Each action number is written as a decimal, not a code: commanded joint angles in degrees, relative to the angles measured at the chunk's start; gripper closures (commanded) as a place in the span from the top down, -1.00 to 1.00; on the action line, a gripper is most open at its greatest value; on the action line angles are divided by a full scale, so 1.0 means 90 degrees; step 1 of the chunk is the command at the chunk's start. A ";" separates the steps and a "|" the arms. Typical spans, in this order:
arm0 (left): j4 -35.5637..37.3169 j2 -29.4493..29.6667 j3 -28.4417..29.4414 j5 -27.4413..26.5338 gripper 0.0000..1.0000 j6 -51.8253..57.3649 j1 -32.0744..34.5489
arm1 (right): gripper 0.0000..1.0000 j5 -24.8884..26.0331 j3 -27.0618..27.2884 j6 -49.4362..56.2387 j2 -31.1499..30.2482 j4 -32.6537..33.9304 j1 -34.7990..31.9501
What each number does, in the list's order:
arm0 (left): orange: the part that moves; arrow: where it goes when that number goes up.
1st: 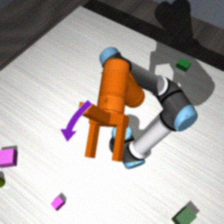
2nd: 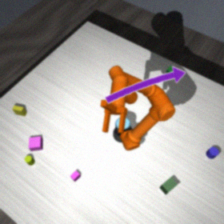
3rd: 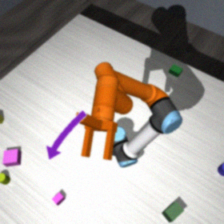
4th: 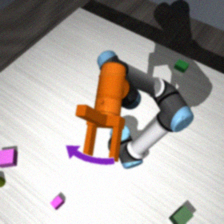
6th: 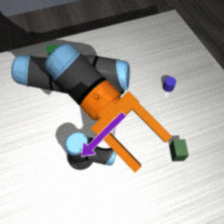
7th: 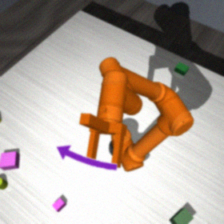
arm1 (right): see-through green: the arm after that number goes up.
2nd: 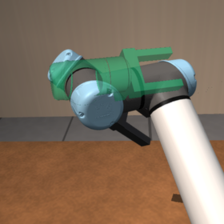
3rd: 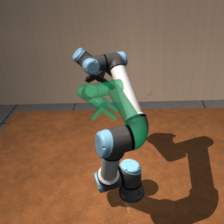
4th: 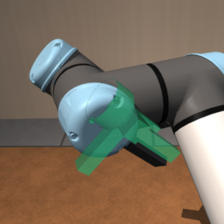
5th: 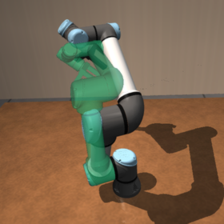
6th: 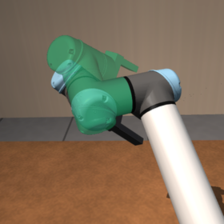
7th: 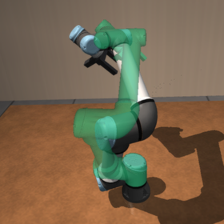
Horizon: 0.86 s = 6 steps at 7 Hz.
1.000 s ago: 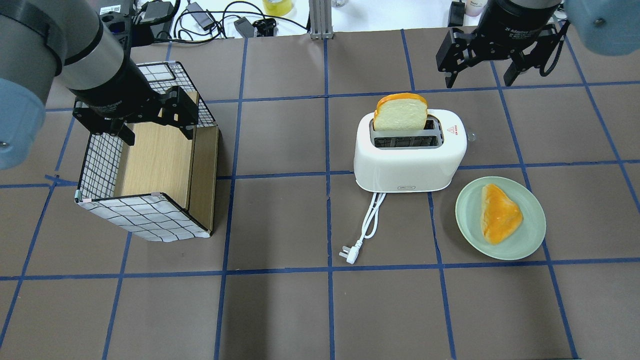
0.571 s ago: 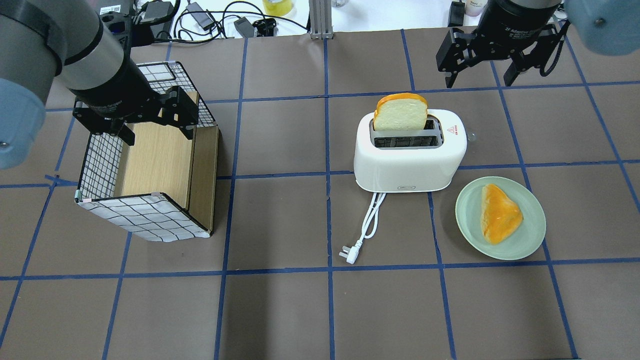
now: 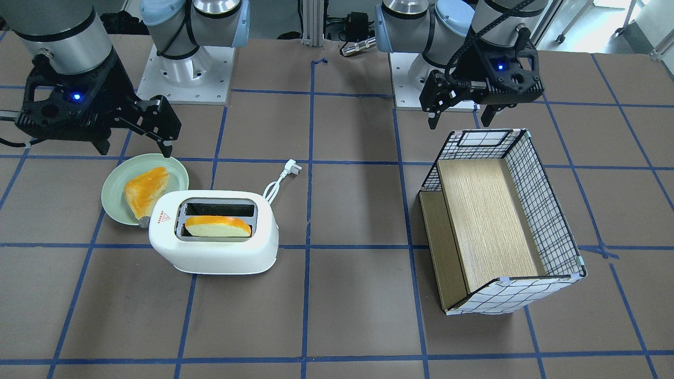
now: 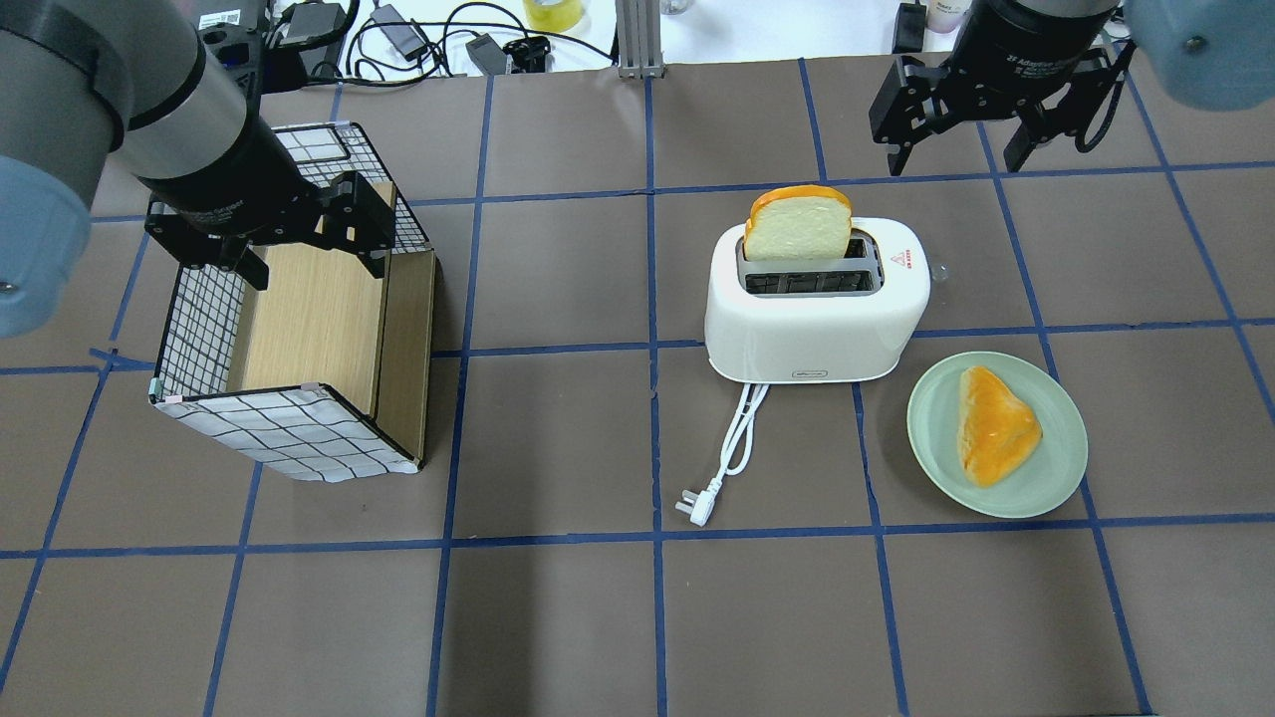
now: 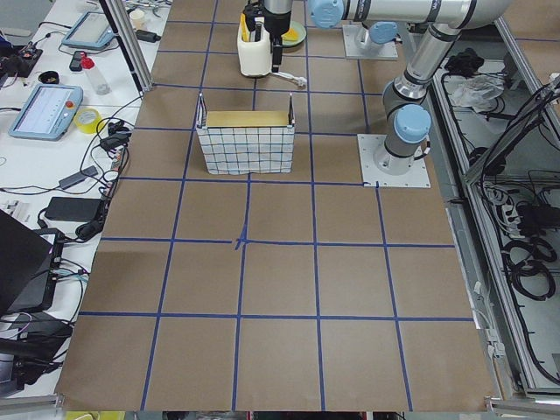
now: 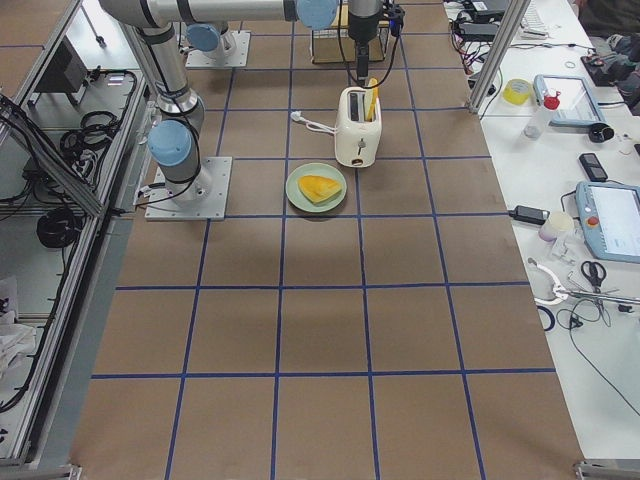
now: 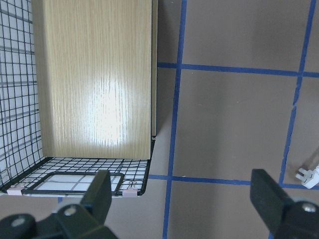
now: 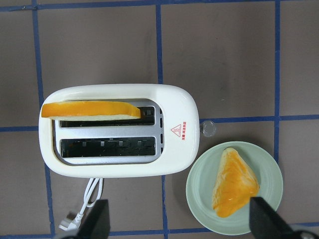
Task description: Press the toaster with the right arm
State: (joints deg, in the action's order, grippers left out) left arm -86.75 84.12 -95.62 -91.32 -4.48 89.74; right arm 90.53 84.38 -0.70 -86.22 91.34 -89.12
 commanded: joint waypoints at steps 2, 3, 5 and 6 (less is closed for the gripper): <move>0.0000 -0.0001 0.0000 0.0000 1.00 0.0000 0.0000 | 1.00 0.0000 0.0000 0.0000 0.0000 0.0007 0.0000; 0.0000 0.0009 0.0000 0.0000 1.00 0.0000 0.0000 | 1.00 0.0000 0.0000 0.0000 0.0010 0.0007 0.0000; 0.0000 -0.0001 0.0000 0.0000 1.00 0.0000 0.0000 | 1.00 0.0010 0.0000 0.0116 0.0010 0.0017 0.0058; 0.0000 0.0009 0.0000 0.0000 1.00 0.0000 0.0000 | 1.00 0.0000 0.0000 0.0272 0.0010 0.0027 0.0184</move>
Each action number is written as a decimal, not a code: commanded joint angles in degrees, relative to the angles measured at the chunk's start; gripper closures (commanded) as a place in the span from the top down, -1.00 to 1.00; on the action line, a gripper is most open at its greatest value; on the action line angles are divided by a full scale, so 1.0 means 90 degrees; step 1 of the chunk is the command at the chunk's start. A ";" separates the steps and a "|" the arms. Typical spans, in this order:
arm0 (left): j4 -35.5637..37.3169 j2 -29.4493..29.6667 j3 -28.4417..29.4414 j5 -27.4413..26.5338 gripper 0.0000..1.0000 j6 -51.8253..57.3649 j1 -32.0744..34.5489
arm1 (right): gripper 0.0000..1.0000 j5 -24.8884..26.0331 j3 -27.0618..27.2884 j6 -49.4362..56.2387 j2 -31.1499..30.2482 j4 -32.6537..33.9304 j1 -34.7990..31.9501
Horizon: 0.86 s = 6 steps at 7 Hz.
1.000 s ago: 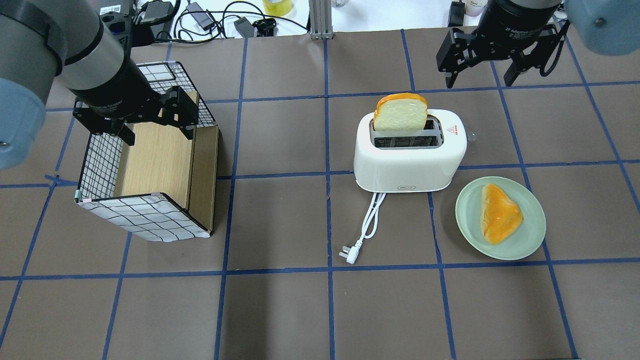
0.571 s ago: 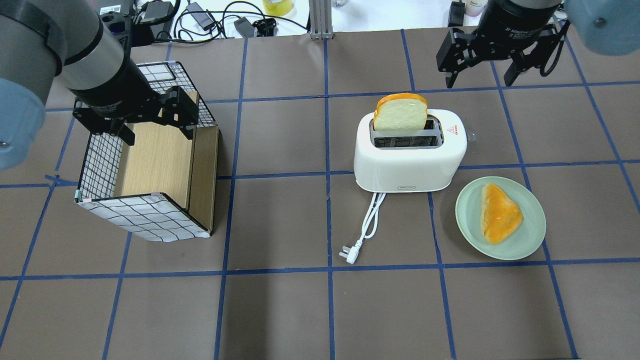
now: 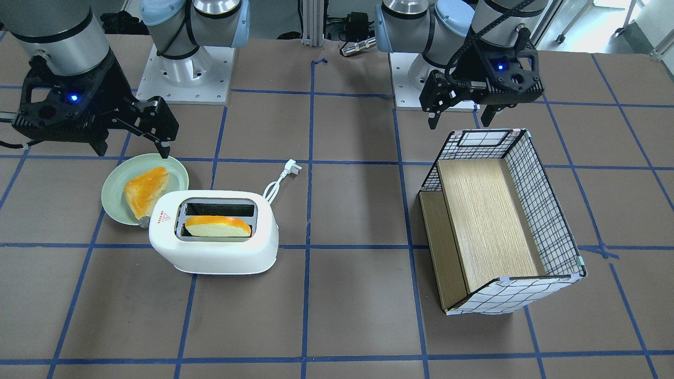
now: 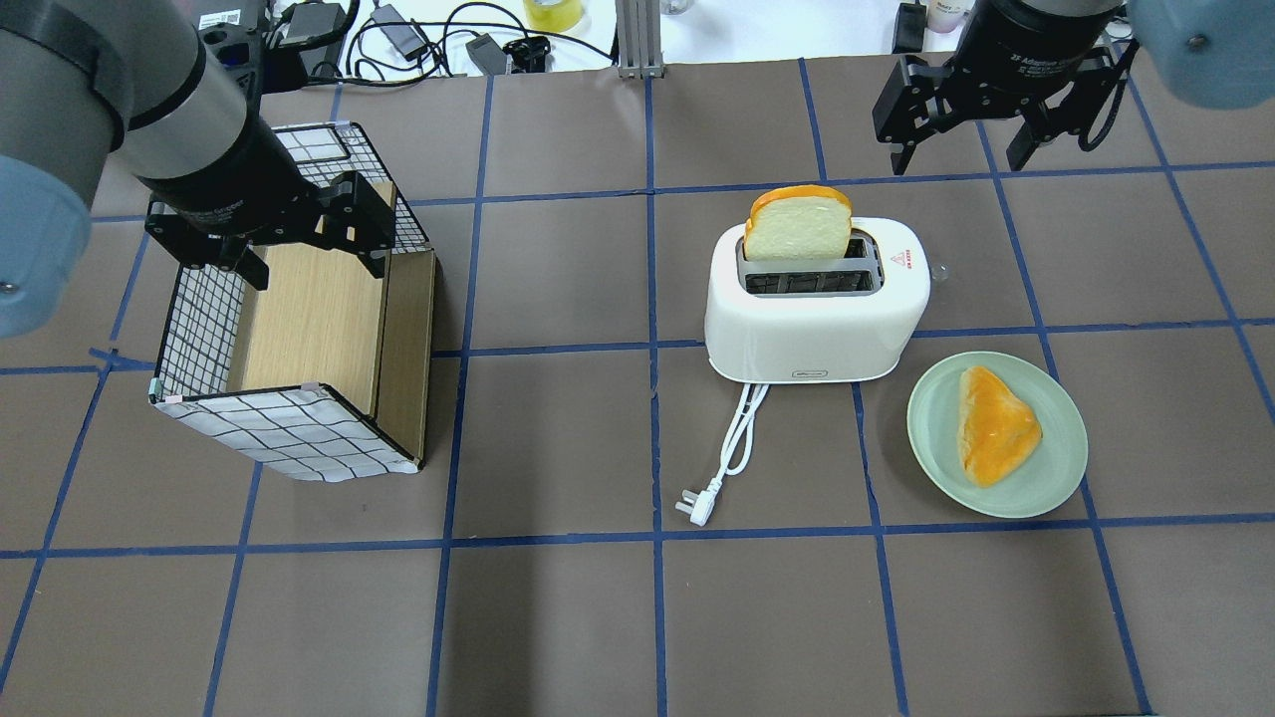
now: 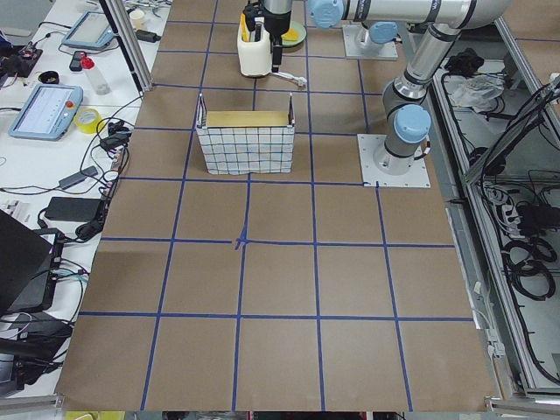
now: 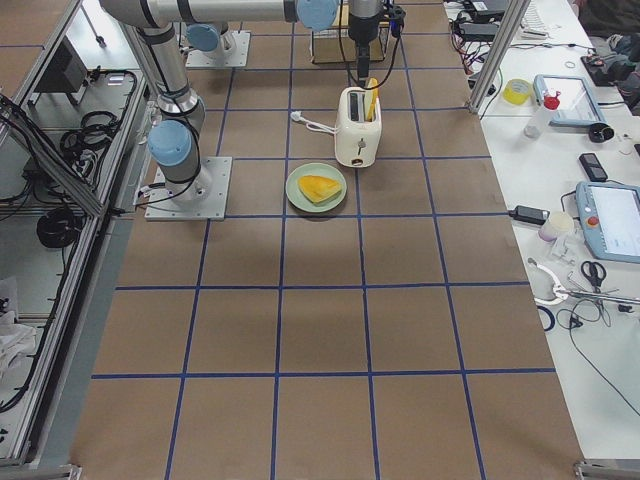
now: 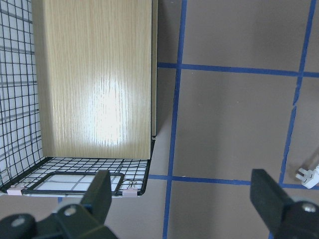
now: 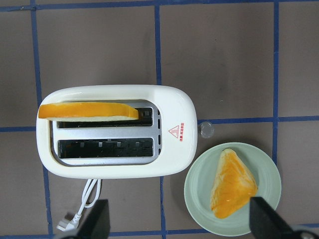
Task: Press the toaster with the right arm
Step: 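Move the right gripper outward and down beside the toaster's lever side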
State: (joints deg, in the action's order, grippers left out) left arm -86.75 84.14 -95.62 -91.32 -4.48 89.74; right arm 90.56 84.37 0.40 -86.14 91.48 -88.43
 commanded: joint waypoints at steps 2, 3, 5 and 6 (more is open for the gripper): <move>-0.0010 -0.0003 0.0000 0.0000 1.00 0.0000 0.0000 | 1.00 -0.0110 0.0010 0.1443 0.0010 0.0011 0.0905; 0.0000 -0.0003 0.0000 0.0000 1.00 0.0000 0.0000 | 1.00 -0.0411 0.0058 0.1836 0.0049 0.0011 0.1267; 0.0000 -0.0003 0.0000 0.0000 1.00 0.0000 0.0000 | 0.38 -0.0743 0.0068 0.2210 0.0360 0.0127 0.1388; 0.0000 -0.0003 0.0000 0.0000 1.00 0.0000 0.0000 | 0.01 -0.0949 0.0078 0.2356 0.0507 0.0118 0.1572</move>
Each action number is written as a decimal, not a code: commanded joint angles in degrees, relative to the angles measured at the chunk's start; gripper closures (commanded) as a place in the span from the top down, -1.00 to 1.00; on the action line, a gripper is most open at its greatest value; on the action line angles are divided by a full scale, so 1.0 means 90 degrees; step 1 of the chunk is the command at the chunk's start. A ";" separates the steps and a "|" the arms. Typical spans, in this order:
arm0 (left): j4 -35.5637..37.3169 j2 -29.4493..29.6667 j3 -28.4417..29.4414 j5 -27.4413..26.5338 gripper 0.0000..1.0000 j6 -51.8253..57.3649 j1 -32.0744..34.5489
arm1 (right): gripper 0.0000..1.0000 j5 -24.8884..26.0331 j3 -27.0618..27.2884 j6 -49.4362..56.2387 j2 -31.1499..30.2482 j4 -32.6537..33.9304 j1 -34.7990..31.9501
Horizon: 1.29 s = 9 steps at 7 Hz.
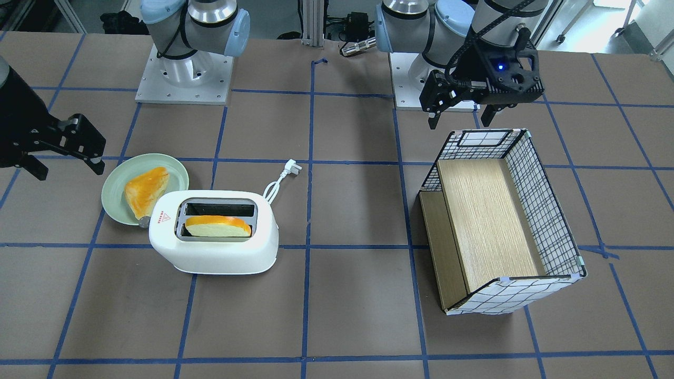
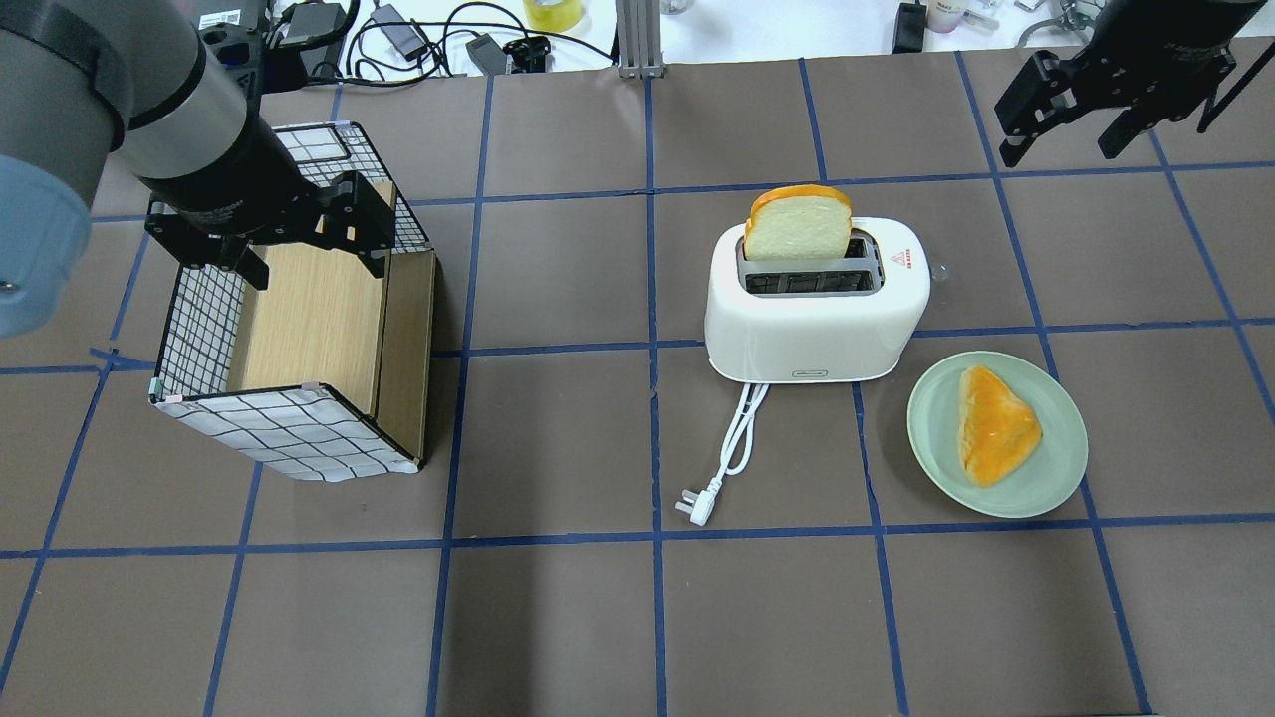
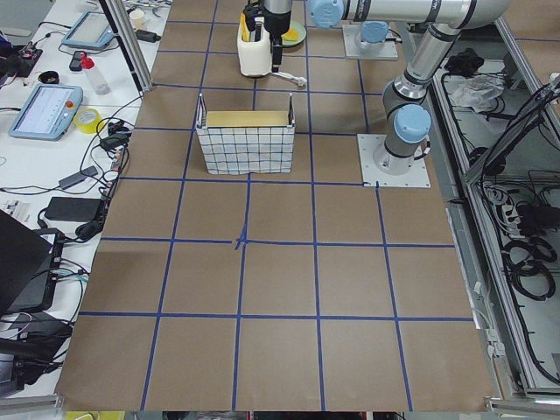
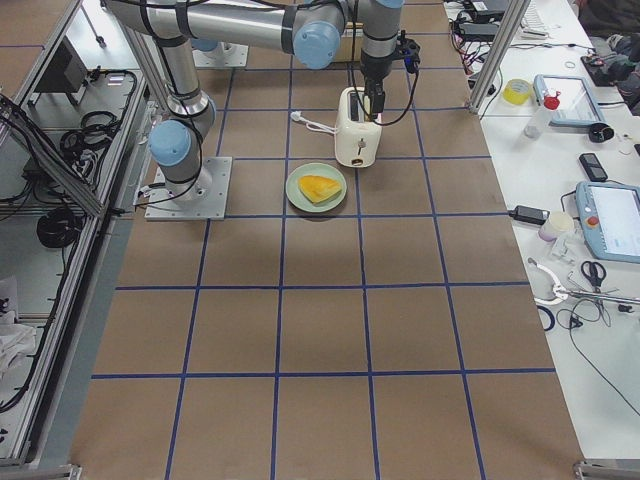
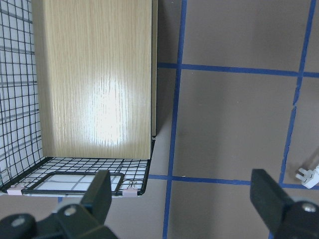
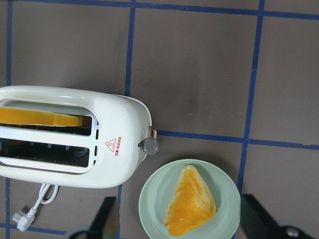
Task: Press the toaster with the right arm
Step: 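Move the right gripper outward and down beside the toaster's lever side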
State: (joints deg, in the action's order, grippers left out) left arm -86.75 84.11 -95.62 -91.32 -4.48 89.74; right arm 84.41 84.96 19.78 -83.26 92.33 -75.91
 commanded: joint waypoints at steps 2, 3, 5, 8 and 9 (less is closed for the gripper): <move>0.0000 0.0000 0.0000 0.0000 1.00 0.0000 0.0000 | -0.49 -0.0899 0.0081 0.0846 0.0490 -0.0024 0.0687; 0.0000 0.0000 0.0000 0.0000 1.00 0.0000 0.0000 | -0.66 -0.1067 0.0091 0.1023 0.0598 -0.0072 0.0738; 0.0000 0.0000 0.0000 0.0000 1.00 0.0000 0.0000 | -0.93 -0.1835 0.0265 0.1315 0.0842 -0.0305 0.0787; 0.0000 0.0010 0.0000 0.0000 1.00 0.0000 0.0000 | -1.00 -0.2337 0.0744 0.1532 0.0912 -0.0551 0.1080; 0.0000 0.0010 0.0000 0.0000 1.00 0.0000 0.0000 | -1.00 -0.2357 0.0929 0.1542 0.0912 -0.0571 0.1080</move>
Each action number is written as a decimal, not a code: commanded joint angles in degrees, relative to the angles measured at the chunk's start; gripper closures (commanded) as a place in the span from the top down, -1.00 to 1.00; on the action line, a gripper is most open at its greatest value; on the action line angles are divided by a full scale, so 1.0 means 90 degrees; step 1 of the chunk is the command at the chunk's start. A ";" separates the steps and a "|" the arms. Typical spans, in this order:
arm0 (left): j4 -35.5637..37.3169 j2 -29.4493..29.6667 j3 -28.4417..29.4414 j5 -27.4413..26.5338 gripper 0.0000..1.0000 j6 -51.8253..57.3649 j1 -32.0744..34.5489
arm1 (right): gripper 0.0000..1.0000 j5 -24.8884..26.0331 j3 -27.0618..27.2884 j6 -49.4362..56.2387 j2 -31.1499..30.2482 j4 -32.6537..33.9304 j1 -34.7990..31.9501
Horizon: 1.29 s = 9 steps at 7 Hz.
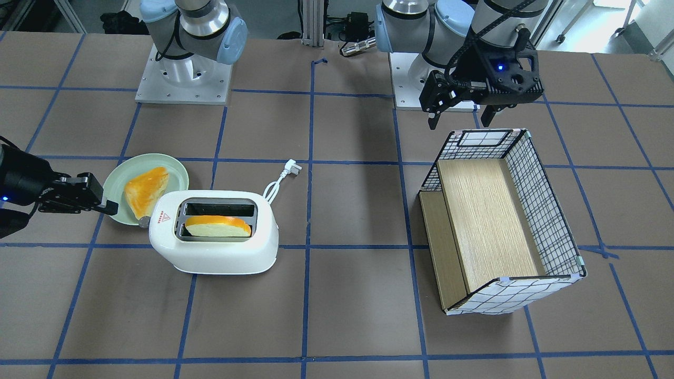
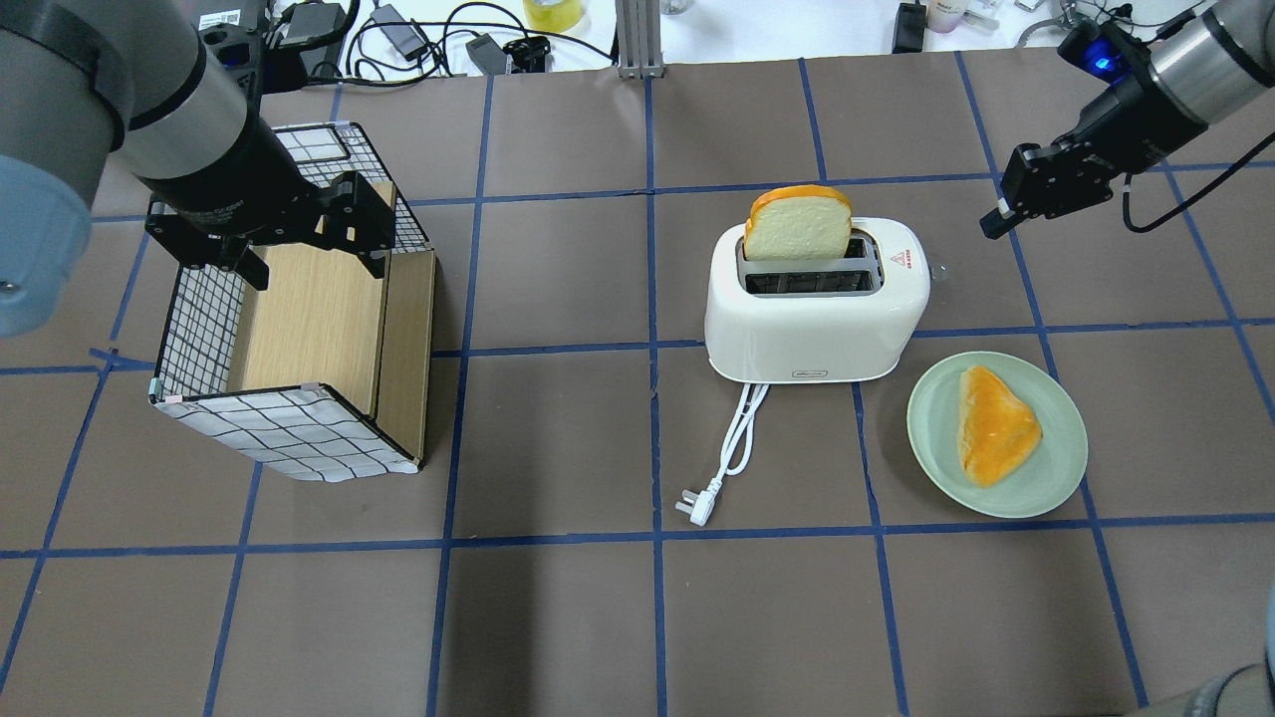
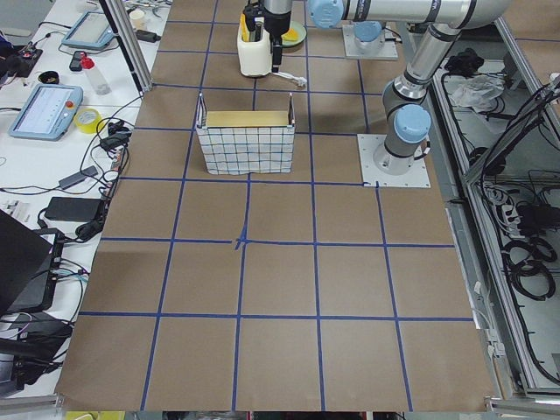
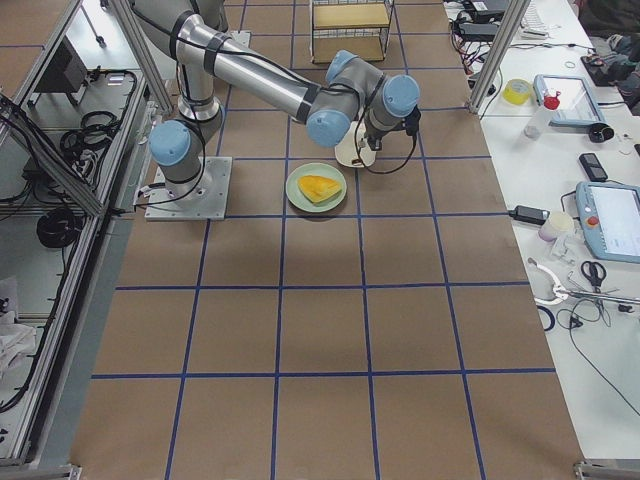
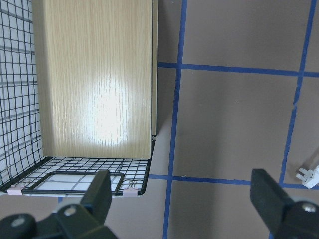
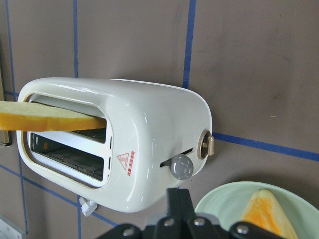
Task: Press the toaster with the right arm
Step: 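Move the right gripper outward and down beside the toaster's lever side, then push the toaster lever down with the right gripper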
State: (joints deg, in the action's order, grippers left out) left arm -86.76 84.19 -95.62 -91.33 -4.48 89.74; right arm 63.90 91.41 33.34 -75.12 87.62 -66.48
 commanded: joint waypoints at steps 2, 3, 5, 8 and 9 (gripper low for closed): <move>-0.0009 0.0001 0.0000 -0.0009 1.00 0.0000 0.0000 | -1.00 -0.0515 0.0526 0.0017 0.0016 0.0030 0.0033; 0.0001 0.0001 0.0000 0.0001 1.00 0.0000 0.0000 | -1.00 -0.0779 0.0517 -0.0032 0.0065 0.0079 0.0043; 0.0001 -0.0009 0.0000 0.0001 1.00 0.0000 0.0000 | -1.00 -0.0801 0.0527 -0.0042 0.0221 0.0468 0.0043; 0.0001 0.0001 0.0000 0.0001 1.00 0.0000 0.0000 | -1.00 -0.0810 0.0546 -0.0062 0.0514 0.0967 0.0043; 0.0001 -0.0008 0.0000 0.0001 1.00 0.0000 0.0000 | -1.00 -0.0869 0.0595 -0.0033 0.0505 0.0958 0.0043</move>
State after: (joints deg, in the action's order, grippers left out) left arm -86.75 84.15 -95.62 -91.32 -4.48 89.74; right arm 56.55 96.43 32.83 -70.79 95.94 -66.10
